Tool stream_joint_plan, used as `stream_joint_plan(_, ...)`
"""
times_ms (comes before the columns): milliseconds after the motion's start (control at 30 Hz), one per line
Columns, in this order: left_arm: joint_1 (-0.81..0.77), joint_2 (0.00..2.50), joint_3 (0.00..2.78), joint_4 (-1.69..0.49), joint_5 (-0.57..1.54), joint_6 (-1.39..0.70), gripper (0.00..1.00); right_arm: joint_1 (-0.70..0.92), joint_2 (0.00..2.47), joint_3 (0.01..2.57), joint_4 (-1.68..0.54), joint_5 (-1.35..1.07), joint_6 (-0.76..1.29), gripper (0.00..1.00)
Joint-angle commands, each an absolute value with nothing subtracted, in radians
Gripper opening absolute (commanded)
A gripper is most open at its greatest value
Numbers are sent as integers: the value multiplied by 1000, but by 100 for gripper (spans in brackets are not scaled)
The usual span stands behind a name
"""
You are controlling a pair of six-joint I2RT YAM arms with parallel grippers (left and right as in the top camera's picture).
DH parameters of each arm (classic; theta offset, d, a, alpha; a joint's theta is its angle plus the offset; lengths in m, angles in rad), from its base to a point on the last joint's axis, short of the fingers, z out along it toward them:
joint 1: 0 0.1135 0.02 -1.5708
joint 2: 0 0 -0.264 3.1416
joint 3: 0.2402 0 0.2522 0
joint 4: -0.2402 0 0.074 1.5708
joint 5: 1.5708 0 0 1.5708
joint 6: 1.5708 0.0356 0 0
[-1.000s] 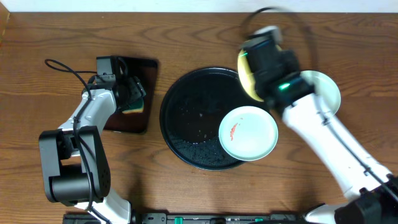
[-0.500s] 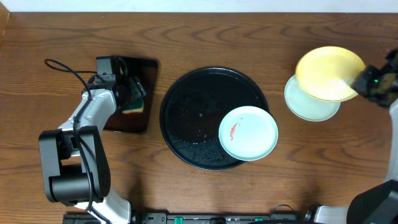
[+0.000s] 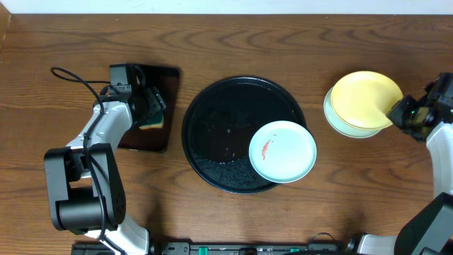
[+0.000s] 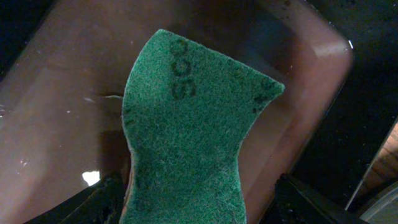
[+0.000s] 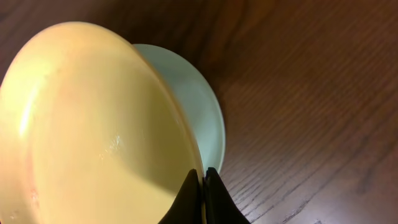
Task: Clean dirty plates on tray and stack at the side
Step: 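Release the yellow plate and move the right gripper to the sauce-stained plate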
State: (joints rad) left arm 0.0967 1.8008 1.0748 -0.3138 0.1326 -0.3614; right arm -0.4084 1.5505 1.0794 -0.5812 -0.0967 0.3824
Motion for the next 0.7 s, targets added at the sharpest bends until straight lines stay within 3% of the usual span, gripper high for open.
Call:
stream_joint_plan(0,102,1799,1078,-316,138,-352,78,-411,1533,1032,-487,-80,435,1)
stream_joint_plan(267,102,1799,1078,-316,138,-352,79,-412,1640,1018,-402,-57,456,1)
stream_joint_plan(300,102,1799,1078,-316,138,-352,78,-411,1660,1018,-396,-64,456,5)
stream_joint_plan(367,102,1799,1078,-316,138,-352,79,-411,1700,1018,-388,-96,456,28)
stream_joint_plan(467,102,1799,1078,-316,138,-352,78,-410,1715,1018,-385,-125,451,38)
stream_joint_plan(500,102,1799,1078,-316,138,-352,78,-408,1708,1023,-387,-143,421,52)
stream_joint_plan(567,102,1799,1078,-316,138,-352,79,-407,1689,1037,-409,-164,409,64)
stream_joint_plan(667,102,1799,1078,-316,138,-352,78,-402,1617,1066,-468,-171,410,65)
